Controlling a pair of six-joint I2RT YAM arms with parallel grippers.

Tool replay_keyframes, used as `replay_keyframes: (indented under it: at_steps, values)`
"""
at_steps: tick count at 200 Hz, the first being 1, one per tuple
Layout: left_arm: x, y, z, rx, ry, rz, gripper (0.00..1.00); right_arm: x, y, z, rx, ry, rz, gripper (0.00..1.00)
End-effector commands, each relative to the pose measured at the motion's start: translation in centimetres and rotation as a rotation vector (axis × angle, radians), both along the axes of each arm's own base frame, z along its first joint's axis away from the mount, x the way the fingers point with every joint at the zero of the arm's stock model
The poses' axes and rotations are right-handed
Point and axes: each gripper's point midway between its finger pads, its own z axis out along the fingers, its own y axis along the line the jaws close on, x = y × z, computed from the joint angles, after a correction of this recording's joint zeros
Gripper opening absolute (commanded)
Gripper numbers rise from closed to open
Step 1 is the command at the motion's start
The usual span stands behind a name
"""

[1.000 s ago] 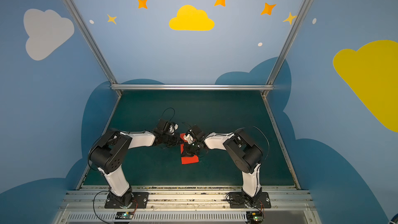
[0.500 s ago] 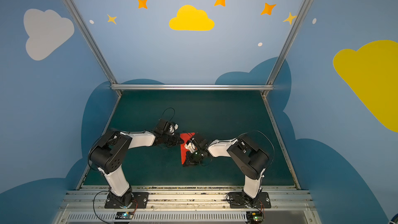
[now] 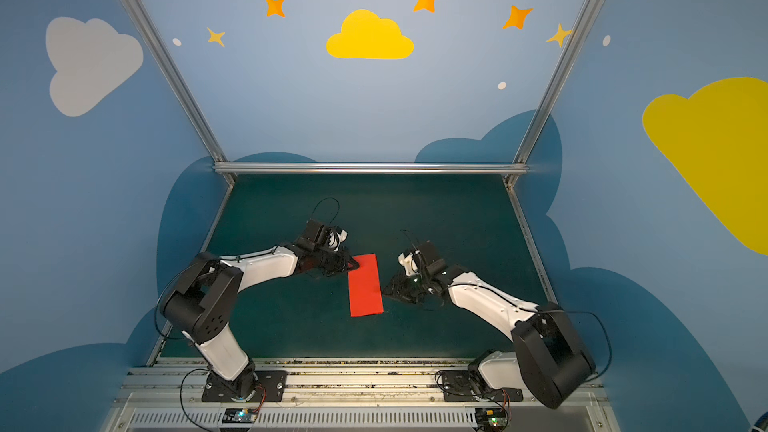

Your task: Fold a paper plane with a square sheet of paper (fold left side to right side)

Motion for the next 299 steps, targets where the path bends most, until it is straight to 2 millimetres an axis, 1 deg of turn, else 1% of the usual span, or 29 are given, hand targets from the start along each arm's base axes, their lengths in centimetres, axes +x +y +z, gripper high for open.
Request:
replay_keyframes:
  at_steps: [1, 18, 45, 70, 86, 114, 146, 172, 206, 244, 285, 299]
  values:
    - [0.2, 0.8, 0.9, 0.051, -0.016, 0.000, 0.08, -0.1, -2.1, -0.3, -0.073, 0.016, -0.013, 0.44]
    - [0.6, 1.3, 0.9, 0.084, -0.024, 0.013, 0.07, 0.0, -2.2, -0.6, -0.068, 0.031, 0.002, 0.47]
    - [0.9, 2.1, 0.3, 0.142, -0.025, 0.029, 0.03, 0.1, -1.1, -1.4, -0.021, 0.062, 0.036, 0.48]
    - [1.2, 3.0, -0.3, 0.208, -0.025, 0.034, 0.03, 0.2, 0.1, -1.9, 0.043, 0.098, 0.059, 0.49]
    - [1.3, 3.5, -1.1, 0.243, -0.011, 0.036, 0.03, 0.1, 0.6, -2.4, 0.057, 0.115, 0.080, 0.49]
    - [1.4, 3.6, -2.4, 0.260, 0.013, 0.037, 0.03, -0.4, 1.4, -3.1, 0.078, 0.147, 0.113, 0.50]
    - [1.2, 3.8, -4.1, 0.284, 0.042, 0.027, 0.03, -1.3, 1.6, -4.4, 0.064, 0.173, 0.134, 0.50]
    - [1.1, 3.9, -5.1, 0.292, 0.051, 0.029, 0.03, -1.7, 1.8, -5.3, 0.063, 0.193, 0.138, 0.49]
    - [0.9, 4.0, -6.3, 0.300, 0.067, 0.021, 0.03, -1.7, 2.5, -5.9, 0.059, 0.203, 0.137, 0.49]
    - [0.5, 4.1, -6.7, 0.285, 0.075, 0.015, 0.03, -1.6, 3.3, -6.3, 0.043, 0.204, 0.134, 0.48]
    - [0.4, 3.7, -6.6, 0.271, 0.079, -0.009, 0.03, -1.5, 3.4, -6.5, 0.032, 0.199, 0.123, 0.48]
    - [0.3, 3.8, -6.8, 0.273, 0.082, -0.011, 0.03, -1.5, 3.5, -6.4, 0.030, 0.195, 0.119, 0.46]
